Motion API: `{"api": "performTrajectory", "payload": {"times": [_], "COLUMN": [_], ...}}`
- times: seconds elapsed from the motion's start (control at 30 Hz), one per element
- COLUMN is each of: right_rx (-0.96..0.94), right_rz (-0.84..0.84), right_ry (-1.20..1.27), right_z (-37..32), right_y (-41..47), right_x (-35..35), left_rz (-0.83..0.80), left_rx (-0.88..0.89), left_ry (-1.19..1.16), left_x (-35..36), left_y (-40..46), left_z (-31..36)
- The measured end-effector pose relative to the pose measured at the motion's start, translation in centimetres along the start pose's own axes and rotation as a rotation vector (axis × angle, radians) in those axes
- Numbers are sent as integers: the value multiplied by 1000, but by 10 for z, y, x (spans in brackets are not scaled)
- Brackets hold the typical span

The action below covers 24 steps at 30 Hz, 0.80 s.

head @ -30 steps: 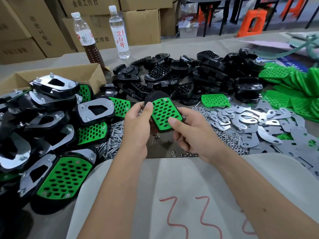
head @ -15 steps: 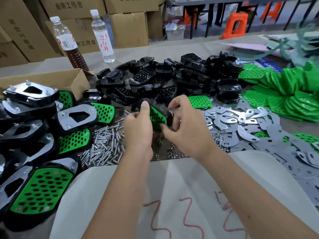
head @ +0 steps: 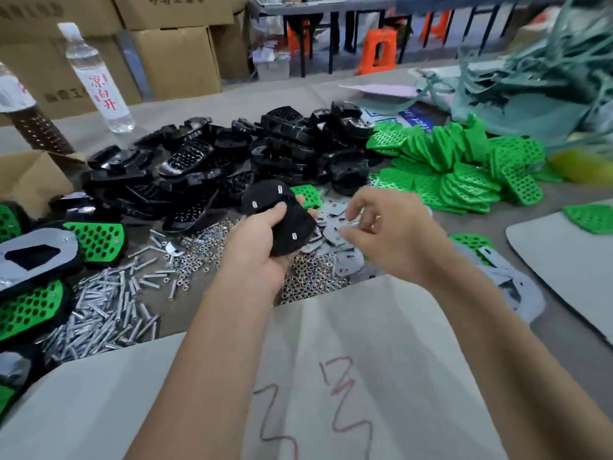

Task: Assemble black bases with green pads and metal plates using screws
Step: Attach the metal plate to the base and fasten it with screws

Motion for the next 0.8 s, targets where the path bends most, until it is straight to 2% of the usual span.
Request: {"api": "performTrajectory", "payload": {"times": [0.1,0.17,0.27,0.37,0.43,0.67,0.73,0.8], "right_rx": [270,429,429,390,386,301,278,278], "right_rz": [69,-60,-193,-180,-113,367,391,326], "right_ry": [-345,-471,-439,-374,-370,-1,148,410], "right_z": [56,82,89,87,91,98,94,85], "right_y": [-9,-17,-20,-15,-11,-9,-8,-4], "right_x": [-36,-42,-34,-32,-39,-76,-74,-60], "left_rz": [-64,-104,-100,-105,-111,-123,-111,-79], "left_rx": [-16,-36,-59,-78,-63,-36,-19,8], "left_ry": [29,63,110,156,161,152,161,158], "left_x": [23,39,55,65,67,55,50,42], "left_y": [-4,-7,-11,-12,-12,-14,-14,-13], "left_z": [-18,-33,-51,-64,-67,-63,-57,-50]}}
Point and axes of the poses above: each hand's wrist, its own y-axis towards the middle knuckle, its own x-axis out of the palm, z = x × y, the point moved 8 cm from there along y, towards the middle knuckle, and after that the axes turned 5 degrees about -y, right-handed, at the moved point
